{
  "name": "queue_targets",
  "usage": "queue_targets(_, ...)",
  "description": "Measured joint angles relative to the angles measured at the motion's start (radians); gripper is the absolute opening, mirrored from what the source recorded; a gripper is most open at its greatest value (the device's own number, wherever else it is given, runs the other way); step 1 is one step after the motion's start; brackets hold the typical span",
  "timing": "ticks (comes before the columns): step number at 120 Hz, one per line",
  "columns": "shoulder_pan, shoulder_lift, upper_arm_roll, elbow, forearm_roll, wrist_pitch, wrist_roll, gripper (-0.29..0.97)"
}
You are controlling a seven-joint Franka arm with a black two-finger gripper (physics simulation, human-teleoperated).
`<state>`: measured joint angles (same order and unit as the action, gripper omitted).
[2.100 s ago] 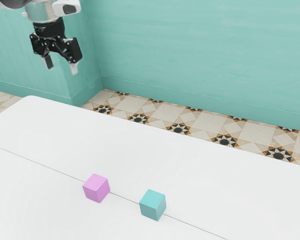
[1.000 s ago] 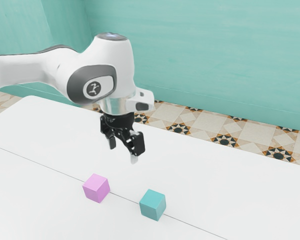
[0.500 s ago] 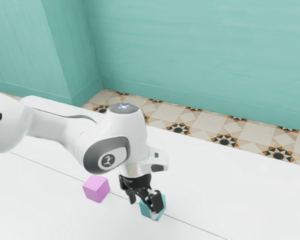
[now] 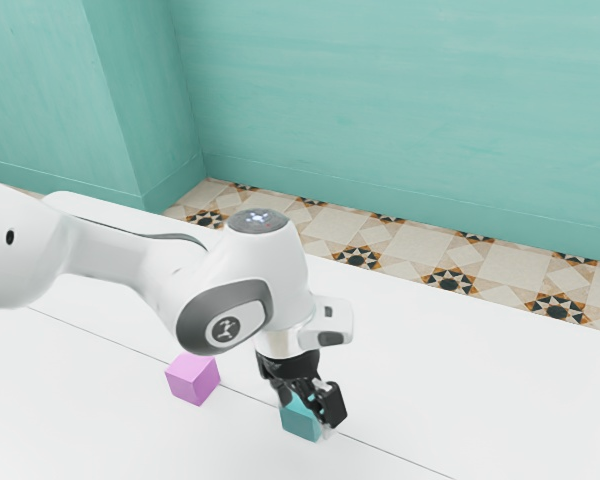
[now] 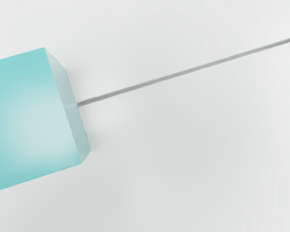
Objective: Pick up the blue block with one arm, and put the blue block on the pink block with one arm
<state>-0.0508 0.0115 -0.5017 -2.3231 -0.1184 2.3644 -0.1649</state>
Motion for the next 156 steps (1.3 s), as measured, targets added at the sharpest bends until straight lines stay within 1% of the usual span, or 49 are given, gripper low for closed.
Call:
queue_targets(46, 0.068, 0.001, -0.001, -0.003, 0.005, 0.004, -0.008, 0.68)
queue_targets(75, 0.144, 0.054, -0.001, -0.006, 0.005, 0.009, -0.013, 0.68)
queue_targets(120, 0.122, 0.079, -0.001, 0.021, 0.015, 0.013, -0.018, 0.68)
queue_targets(156, 0.123, 0.166, 0.000, 0.081, 0.048, 0.012, -0.020, 0.68)
